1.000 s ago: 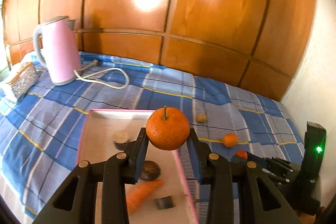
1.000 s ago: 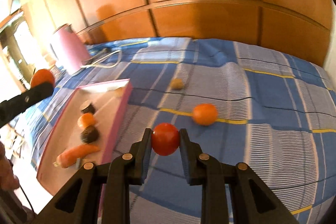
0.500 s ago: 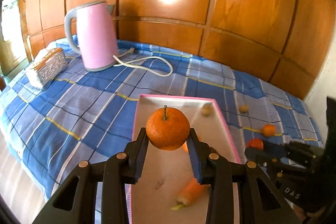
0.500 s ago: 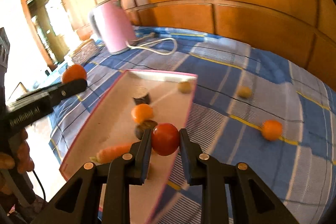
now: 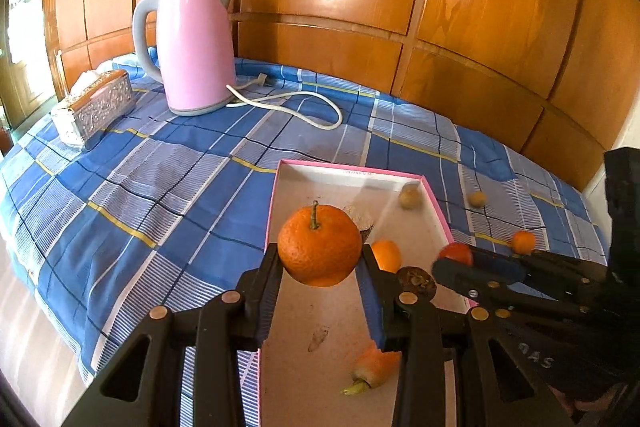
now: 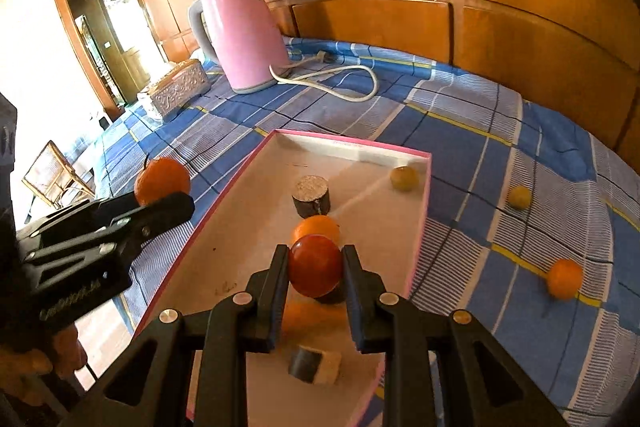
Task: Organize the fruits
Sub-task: 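Carry the tangerine and red tomato over the tray with both grippers, then open the right gripper to drop the tomato while the left gripper releases the tangerine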
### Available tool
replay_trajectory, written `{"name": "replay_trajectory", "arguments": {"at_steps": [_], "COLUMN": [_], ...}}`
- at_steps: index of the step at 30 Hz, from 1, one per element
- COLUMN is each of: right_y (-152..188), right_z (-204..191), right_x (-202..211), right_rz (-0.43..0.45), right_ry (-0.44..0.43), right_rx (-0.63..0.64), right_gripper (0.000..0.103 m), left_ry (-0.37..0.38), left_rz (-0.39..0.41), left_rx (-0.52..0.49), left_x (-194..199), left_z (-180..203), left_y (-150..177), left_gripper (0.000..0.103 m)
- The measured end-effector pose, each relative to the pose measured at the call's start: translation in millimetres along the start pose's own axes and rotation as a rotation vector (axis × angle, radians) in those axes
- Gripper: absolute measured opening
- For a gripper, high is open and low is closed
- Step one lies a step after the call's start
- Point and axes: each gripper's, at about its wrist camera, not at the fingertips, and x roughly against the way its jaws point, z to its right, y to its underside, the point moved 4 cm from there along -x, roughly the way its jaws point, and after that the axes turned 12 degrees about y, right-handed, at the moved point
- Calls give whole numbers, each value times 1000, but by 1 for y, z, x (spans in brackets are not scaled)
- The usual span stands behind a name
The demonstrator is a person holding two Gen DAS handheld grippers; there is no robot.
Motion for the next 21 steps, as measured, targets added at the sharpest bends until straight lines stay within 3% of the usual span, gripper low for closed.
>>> {"name": "replay_trajectory", "arguments": {"at_steps": [8,14,21], "right_y": [8,21,50], "right_z": [-3,-7,-17], "right_x": [-4,7,25], "right_rz": [-12,-12,-86], "right_ry": [-1,-17,-194], "right_rx": [-9,15,66], "right_gripper": [33,33,33], "left_ry": [-14,-24,-33], "left_rz": [18,46,53], "left_rx": [24,40,48], "left_x": [3,11,16], "left_z": [-5,-6,-8], "left_y": [-1,-2,0], "left_gripper": [42,54,57]}}
